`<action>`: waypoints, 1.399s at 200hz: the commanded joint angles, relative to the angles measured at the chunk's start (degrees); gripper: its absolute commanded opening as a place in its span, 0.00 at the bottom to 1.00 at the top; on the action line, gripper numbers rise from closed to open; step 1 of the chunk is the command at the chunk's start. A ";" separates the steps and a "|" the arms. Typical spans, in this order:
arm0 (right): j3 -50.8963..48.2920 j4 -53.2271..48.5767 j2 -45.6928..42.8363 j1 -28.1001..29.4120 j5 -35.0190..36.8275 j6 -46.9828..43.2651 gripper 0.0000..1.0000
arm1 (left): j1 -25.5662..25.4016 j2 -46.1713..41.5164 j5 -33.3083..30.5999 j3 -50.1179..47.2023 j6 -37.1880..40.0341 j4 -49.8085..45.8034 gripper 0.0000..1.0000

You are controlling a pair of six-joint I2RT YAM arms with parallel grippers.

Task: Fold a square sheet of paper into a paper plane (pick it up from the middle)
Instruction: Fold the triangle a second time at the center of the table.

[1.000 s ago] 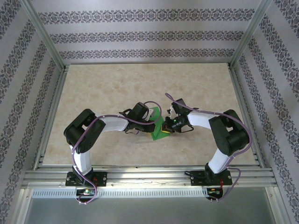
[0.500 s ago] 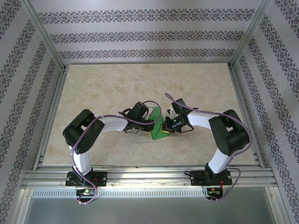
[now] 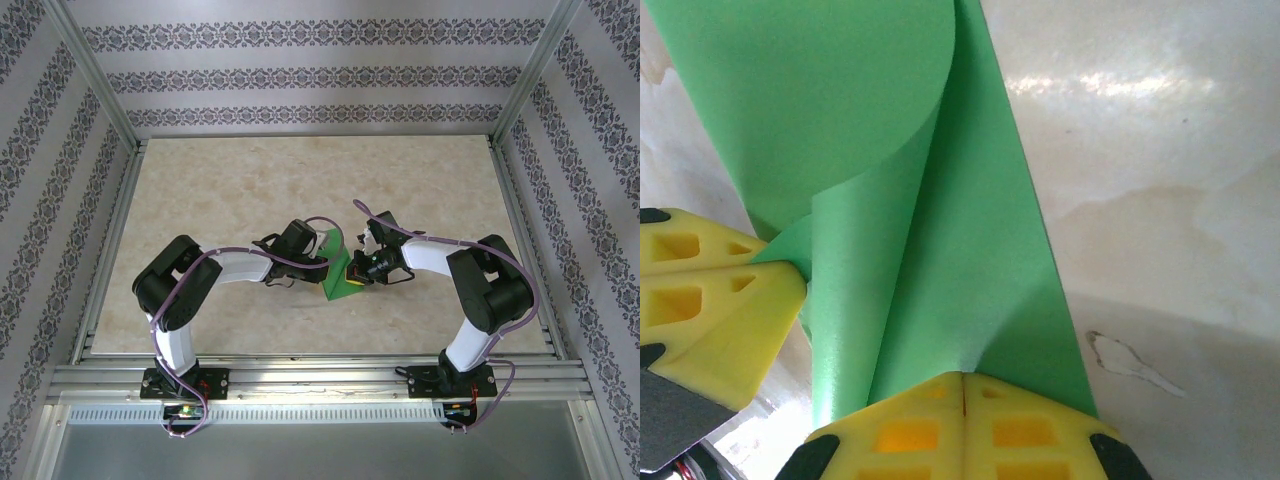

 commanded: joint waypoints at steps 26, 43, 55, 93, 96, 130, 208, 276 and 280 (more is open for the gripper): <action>-1.08 -3.99 1.89 0.05 4.00 -0.69 0.00 | 0.78 -1.62 -1.13 -0.64 1.19 -0.83 0.00; -1.08 -3.91 1.98 0.05 3.80 -0.72 0.00 | 0.86 -2.57 -1.87 -0.83 1.51 -0.27 0.00; -1.01 -3.95 2.13 0.05 3.74 -0.77 0.00 | 0.90 -2.53 -1.74 -0.54 1.56 -0.41 0.00; -0.99 -4.03 2.19 0.05 3.56 -0.82 0.00 | 0.90 -3.77 -2.27 -2.27 0.36 1.40 0.00; -1.05 -4.01 2.16 0.05 3.56 -0.81 0.00 | 0.90 -4.03 -2.48 -2.57 0.18 1.62 0.00; -1.07 -3.88 2.33 0.05 3.38 -0.71 0.00 | 1.17 -2.62 -1.35 -1.79 1.00 -0.23 0.00; -1.08 -3.59 2.76 0.05 2.95 -0.81 0.00 | 1.17 -1.14 0.07 0.34 1.29 0.87 0.00; -1.00 -3.80 2.79 0.05 2.77 -0.90 0.00 | 1.17 -0.10 0.08 0.00 1.30 1.46 0.00; -1.00 -3.81 2.77 0.05 2.77 -0.87 0.00 | 1.17 -0.05 0.08 0.08 1.34 1.35 0.00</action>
